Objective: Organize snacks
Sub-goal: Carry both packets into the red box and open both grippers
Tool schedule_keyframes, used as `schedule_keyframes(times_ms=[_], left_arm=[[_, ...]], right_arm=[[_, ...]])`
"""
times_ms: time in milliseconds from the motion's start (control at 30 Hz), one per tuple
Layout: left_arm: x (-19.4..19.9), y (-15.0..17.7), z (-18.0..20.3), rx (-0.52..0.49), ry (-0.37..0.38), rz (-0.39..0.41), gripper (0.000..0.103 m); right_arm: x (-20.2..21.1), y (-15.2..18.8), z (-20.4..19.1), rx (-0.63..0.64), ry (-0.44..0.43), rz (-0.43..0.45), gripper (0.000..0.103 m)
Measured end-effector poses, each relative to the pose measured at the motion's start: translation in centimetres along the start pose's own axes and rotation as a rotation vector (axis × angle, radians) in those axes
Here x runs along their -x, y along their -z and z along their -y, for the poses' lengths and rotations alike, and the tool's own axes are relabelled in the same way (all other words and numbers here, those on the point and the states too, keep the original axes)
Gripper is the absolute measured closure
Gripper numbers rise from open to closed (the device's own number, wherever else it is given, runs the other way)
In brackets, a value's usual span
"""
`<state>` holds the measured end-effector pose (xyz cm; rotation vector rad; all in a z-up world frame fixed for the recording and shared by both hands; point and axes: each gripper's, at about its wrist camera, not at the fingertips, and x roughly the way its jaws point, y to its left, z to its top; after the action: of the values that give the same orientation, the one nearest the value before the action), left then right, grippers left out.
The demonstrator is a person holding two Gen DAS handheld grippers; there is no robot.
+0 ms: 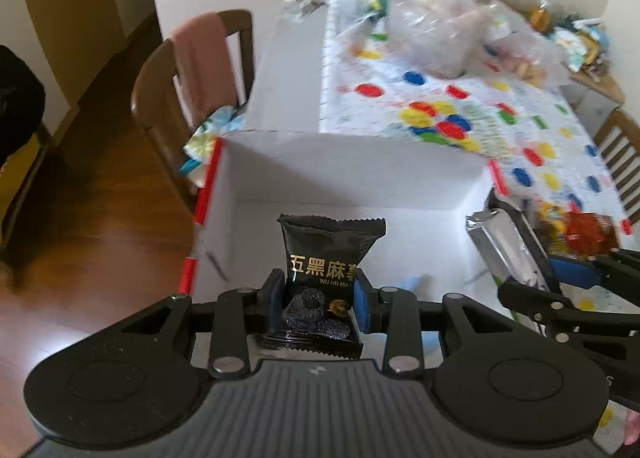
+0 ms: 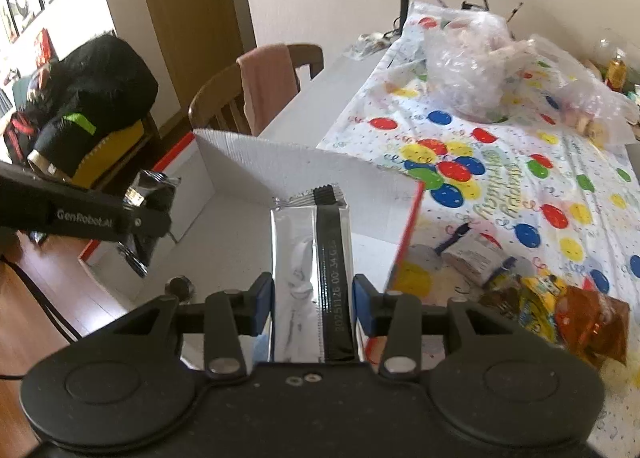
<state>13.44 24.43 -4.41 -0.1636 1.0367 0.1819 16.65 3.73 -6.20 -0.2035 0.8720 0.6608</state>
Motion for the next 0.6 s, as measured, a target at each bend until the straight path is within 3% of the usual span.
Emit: schedule_keyframes(times_ms=[300, 600], left_arm=[[-4.9, -1.5, -1.9, -0.026, -0.073, -0.113, 0.069], [-9.1, -1.9, -2.2, -0.063, -0.075, -0.234, 0.069]], right_arm=[[-5.8, -1.4, -1.5, 0.013, 0.011, -0.095, 0.062], [-9.6, -1.5, -2.7, 0.052, 0.008, -0.195, 0.062]])
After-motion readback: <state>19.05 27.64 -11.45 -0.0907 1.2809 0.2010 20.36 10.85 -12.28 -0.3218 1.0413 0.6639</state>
